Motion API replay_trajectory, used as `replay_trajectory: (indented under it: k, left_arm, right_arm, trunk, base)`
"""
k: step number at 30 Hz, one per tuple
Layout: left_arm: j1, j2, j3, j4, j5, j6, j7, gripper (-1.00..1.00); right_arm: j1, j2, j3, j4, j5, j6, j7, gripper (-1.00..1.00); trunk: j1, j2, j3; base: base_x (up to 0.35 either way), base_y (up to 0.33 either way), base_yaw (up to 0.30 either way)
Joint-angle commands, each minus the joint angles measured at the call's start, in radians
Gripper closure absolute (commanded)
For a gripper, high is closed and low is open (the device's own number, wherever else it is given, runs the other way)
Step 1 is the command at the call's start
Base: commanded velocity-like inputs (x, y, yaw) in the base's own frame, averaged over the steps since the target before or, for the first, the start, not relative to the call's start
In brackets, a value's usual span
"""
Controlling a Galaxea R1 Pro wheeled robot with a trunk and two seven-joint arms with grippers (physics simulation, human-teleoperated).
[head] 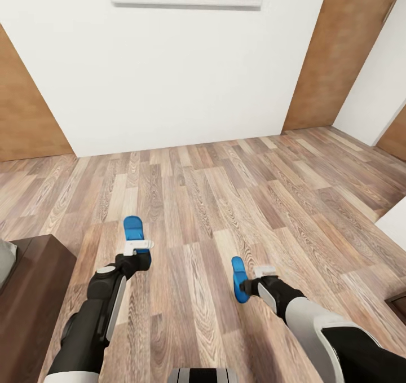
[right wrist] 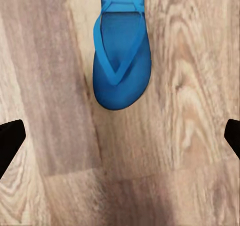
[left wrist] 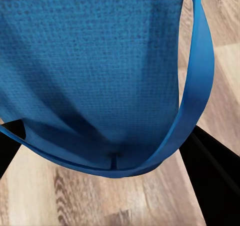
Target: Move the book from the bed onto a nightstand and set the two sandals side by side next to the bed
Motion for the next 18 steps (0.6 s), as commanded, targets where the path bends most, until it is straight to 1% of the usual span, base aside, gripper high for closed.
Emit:
replay_trajectory:
  k: [1, 2, 3, 6, 8, 11, 13, 18]
  left_arm:
    - [0.0, -0.001, 0.002, 0.0, -0.01, 0.004, -0.01, 1.0]
    - [-0.001, -0.002, 0.002, 0.002, -0.009, 0.004, -0.01, 1.0]
    - [0.0, -0.003, -0.001, 0.03, -0.009, 0.002, -0.009, 1.0]
    - [-0.001, -0.003, -0.003, 0.036, -0.009, 0.001, -0.009, 1.0]
    - [-0.001, -0.003, -0.005, 0.043, -0.008, 0.001, -0.009, 1.0]
    - [-0.001, -0.003, -0.014, 0.057, -0.009, 0.001, -0.008, 1.0]
    - [-0.001, -0.004, -0.03, 0.065, -0.01, 0.0, -0.007, 1.0]
    - [-0.001, -0.002, -0.043, 0.07, -0.008, -0.001, -0.006, 1.0]
  right_arm:
    - [-0.008, 0.002, 0.003, 0.011, -0.003, -0.017, -0.02, -1.0]
    - [-0.015, 0.004, 0.003, 0.014, -0.003, -0.039, -0.039, -1.0]
    - [-0.021, 0.006, 0.004, -0.015, -0.004, -0.051, -0.063, -1.0]
    - [-0.022, 0.005, 0.004, -0.025, -0.004, -0.051, -0.07, -1.0]
    - [-0.022, 0.002, 0.002, -0.028, -0.006, -0.051, -0.072, -1.0]
    - [-0.022, 0.0, 0.002, -0.029, -0.006, -0.051, -0.072, -1.0]
    - [-0.022, -0.001, 0.001, -0.03, -0.007, -0.051, -0.072, -1.0]
    - [-0.022, -0.001, 0.0, -0.03, -0.006, -0.05, -0.073, -1.0]
  trunk:
    - [0.0, 0.0, -0.001]
    - [0.0, 0.0, -0.001]
    - [0.0, 0.0, -0.001]
    - [0.0, 0.0, -0.003]
    - [0.0, 0.0, -0.003]
    - [0.0, 0.0, -0.003]
    - [0.0, 0.0, -0.003]
    - [0.0, 0.0, -0.003]
  base:
    - [0.0, 0.0, 0.0]
    - [0.0, 0.0, 0.0]
    - [0.0, 0.0, 0.078]
    - [0.0, 0.0, 0.165]
    - [0.109, 0.0, 0.246]
    - [0.222, 0.0, 0.267]
    - [0.281, 0.0, 0.249]
    - [0.306, 0.0, 0.085]
